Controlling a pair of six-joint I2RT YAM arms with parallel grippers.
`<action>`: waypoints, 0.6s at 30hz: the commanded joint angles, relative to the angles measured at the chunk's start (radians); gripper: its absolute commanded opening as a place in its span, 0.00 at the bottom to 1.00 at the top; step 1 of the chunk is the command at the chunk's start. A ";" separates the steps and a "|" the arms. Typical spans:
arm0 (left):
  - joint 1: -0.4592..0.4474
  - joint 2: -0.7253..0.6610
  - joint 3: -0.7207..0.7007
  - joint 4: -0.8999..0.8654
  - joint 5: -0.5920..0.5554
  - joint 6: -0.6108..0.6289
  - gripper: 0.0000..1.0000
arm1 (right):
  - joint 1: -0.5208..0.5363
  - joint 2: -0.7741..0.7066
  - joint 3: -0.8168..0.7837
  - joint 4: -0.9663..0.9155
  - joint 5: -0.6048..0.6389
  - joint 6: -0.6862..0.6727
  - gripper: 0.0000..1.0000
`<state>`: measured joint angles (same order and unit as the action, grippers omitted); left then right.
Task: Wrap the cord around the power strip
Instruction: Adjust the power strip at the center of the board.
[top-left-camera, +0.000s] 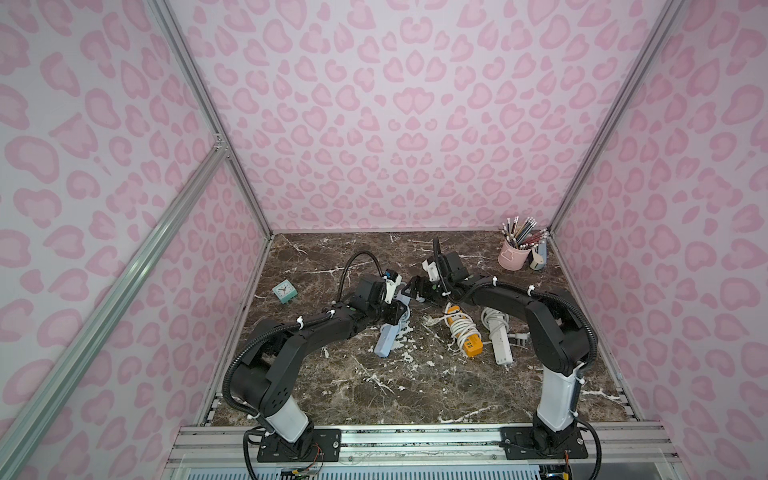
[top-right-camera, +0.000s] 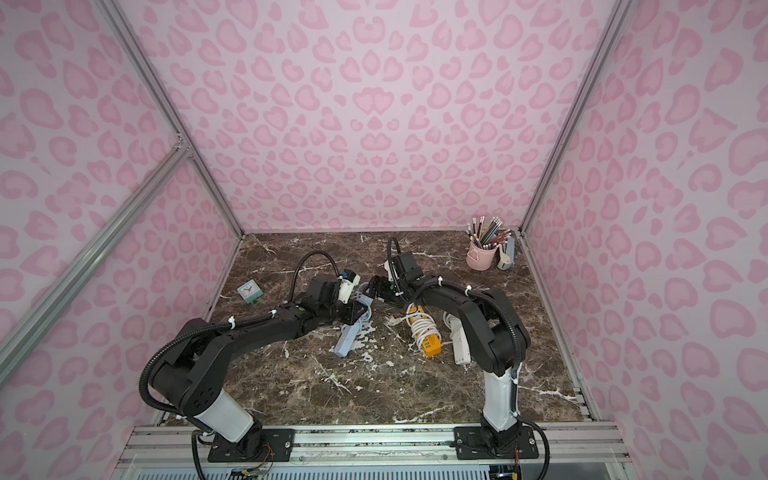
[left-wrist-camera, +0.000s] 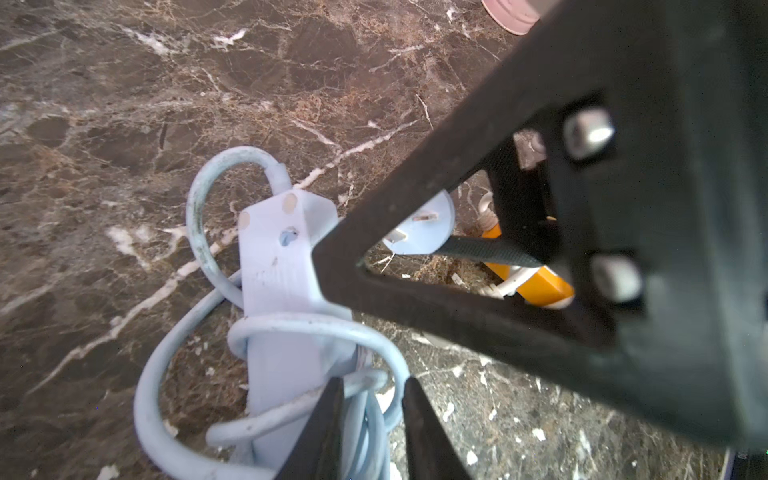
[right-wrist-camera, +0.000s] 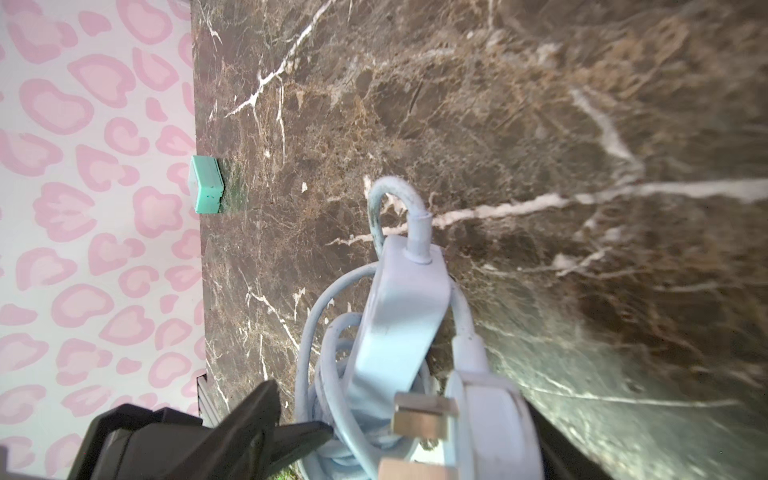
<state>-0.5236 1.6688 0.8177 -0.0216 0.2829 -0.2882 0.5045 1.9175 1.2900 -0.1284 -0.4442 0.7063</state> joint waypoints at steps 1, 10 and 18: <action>0.002 -0.005 -0.007 -0.079 -0.093 -0.001 0.27 | -0.017 -0.033 0.028 -0.089 0.087 -0.082 0.86; -0.006 0.024 0.004 -0.075 -0.090 -0.007 0.27 | -0.066 -0.111 0.042 -0.156 0.229 -0.163 0.88; -0.007 -0.030 0.038 -0.081 -0.105 -0.018 0.47 | -0.065 -0.114 0.038 -0.127 0.232 -0.156 0.88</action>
<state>-0.5335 1.6585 0.8444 -0.0593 0.2474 -0.2962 0.4389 1.8091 1.3148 -0.2714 -0.2310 0.5606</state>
